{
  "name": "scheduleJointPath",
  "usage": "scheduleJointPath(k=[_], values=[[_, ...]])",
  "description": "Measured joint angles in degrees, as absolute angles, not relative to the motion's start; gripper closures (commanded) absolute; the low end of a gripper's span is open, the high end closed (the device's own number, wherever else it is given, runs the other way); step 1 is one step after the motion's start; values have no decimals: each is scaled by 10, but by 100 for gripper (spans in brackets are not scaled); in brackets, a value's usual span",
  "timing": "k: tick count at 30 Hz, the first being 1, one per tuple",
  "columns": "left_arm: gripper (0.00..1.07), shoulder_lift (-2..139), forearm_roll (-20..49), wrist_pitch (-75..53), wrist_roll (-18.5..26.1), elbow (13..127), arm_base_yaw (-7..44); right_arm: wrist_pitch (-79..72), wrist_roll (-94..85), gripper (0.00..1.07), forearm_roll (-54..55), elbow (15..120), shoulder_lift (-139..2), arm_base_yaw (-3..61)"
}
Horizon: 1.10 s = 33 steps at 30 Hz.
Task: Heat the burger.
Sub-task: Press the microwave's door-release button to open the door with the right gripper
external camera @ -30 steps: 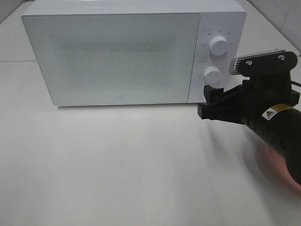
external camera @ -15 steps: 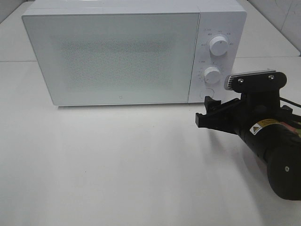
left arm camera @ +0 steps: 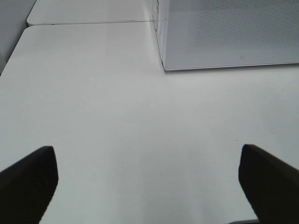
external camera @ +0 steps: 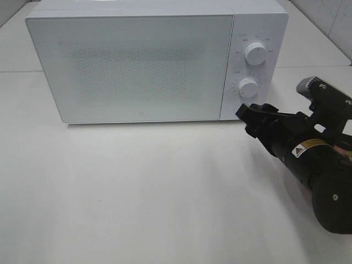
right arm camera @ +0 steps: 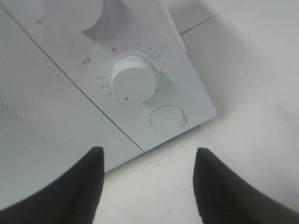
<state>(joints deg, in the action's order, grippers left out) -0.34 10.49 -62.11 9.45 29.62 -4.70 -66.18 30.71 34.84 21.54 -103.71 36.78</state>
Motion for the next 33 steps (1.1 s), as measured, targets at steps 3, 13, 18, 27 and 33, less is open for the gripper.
scheduleJointPath(k=[3, 13, 18, 27, 33], values=[[9, -3, 105, -621, 95, 296, -47, -662, 454, 74, 348, 215, -1037, 368], [9, -3, 105, -621, 95, 296, -47, -639, 802, 107, 348, 215, -1037, 368], [9, -3, 105, -621, 95, 296, -47, -610, 822, 107, 348, 215, -1037, 368], [9, -3, 105, -621, 95, 296, -47, -595, 829, 107, 351, 217, -1037, 366], [9, -3, 105, -621, 95, 296, -47, -559, 805, 107, 344, 242, -1037, 333]])
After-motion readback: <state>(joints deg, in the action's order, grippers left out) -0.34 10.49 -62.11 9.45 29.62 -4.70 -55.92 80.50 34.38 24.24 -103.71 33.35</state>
